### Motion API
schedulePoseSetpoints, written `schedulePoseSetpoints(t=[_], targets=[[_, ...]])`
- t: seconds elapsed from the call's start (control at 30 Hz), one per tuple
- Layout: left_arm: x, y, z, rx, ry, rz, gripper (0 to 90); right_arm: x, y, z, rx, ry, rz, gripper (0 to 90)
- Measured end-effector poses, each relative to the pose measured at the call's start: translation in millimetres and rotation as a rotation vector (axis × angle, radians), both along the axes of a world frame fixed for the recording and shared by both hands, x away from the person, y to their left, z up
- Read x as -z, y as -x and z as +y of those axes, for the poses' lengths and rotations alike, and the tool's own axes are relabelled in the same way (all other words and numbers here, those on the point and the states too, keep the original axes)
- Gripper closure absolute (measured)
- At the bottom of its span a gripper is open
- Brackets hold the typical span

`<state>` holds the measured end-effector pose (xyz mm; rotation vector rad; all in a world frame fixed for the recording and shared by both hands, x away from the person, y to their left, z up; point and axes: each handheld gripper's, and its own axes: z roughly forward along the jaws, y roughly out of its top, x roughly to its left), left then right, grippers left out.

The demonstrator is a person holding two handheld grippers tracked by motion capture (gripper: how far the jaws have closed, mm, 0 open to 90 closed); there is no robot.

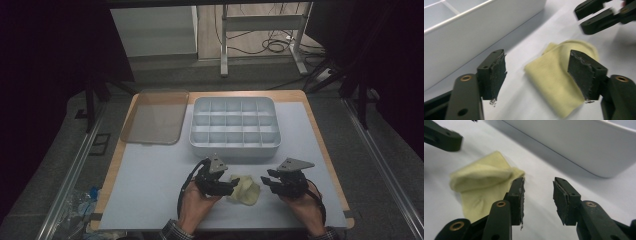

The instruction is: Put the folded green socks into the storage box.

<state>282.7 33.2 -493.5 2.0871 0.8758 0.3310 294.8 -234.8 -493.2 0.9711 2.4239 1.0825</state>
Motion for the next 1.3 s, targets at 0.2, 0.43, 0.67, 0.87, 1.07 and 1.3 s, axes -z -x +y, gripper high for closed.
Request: schedulePoseSetpoints(t=[0.2,0.43,0.67,0.87,1.07,1.3], targets=[[17.0,-0.4,16.3,-0.051,-0.035,0.009,22.3,-6.0,-3.9,11.3,-0.023,-0.028,0.006,56.4],[26.8,-0.5,27.4,-0.079,-0.033,0.024,17.6,-11.8,-11.1,33.0,-0.065,-0.047,0.004,52.6],[30.6,0.3,31.8,-0.095,-0.019,0.036,17.1,-5.5,-8.3,49.6,-0.117,-0.045,0.02,49.8],[30.2,0.6,31.3,-0.093,-0.01,0.032,17.1,8.4,0.1,38.9,-0.109,-0.017,0.036,49.7],[28.8,1.8,26.2,-0.078,-0.004,0.026,17.0,21.0,4.6,27.1,-0.086,-0.006,0.05,49.2],[29.1,1.6,27.3,-0.081,-0.004,0.028,17.0,31.3,4.4,27.8,-0.078,0.023,0.044,49.7]])
